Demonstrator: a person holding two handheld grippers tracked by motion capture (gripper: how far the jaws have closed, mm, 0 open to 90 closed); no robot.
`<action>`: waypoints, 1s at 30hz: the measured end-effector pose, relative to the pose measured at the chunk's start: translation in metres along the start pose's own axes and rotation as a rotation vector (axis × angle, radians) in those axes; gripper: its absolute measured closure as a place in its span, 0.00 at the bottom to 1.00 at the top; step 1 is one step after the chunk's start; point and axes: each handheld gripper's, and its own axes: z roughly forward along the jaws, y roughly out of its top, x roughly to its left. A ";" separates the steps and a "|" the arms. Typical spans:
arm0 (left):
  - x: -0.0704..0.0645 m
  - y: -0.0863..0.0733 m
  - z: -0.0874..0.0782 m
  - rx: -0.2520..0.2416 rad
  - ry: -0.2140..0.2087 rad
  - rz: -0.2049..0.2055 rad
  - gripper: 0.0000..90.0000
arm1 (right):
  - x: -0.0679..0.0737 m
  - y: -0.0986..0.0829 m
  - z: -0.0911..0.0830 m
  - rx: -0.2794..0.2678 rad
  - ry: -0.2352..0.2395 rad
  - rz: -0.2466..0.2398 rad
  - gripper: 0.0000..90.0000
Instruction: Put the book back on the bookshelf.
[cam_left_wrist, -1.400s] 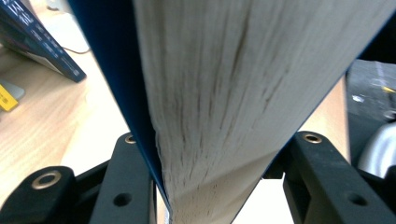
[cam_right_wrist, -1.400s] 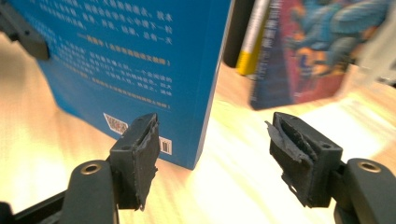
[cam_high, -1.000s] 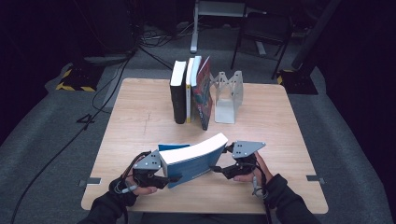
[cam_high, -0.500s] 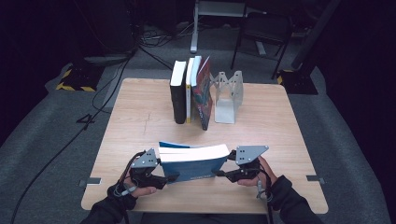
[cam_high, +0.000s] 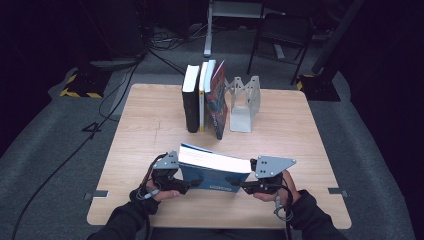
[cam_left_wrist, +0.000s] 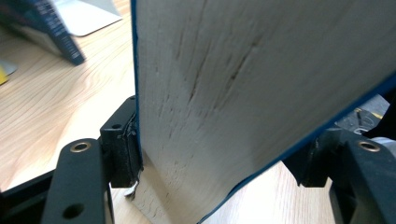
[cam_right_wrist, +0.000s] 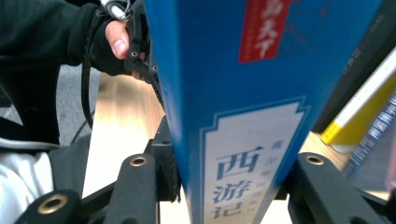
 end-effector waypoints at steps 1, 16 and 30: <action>0.000 0.000 0.000 0.000 0.000 0.000 0.36 | 0.000 -0.001 -0.004 0.007 -0.006 0.003 0.66; -0.003 0.031 0.079 0.072 -0.003 0.050 0.23 | -0.004 -0.031 -0.070 0.031 -0.131 0.063 0.67; -0.011 0.028 0.091 0.094 0.034 0.062 0.26 | -0.006 -0.017 -0.085 0.062 -0.139 0.084 0.63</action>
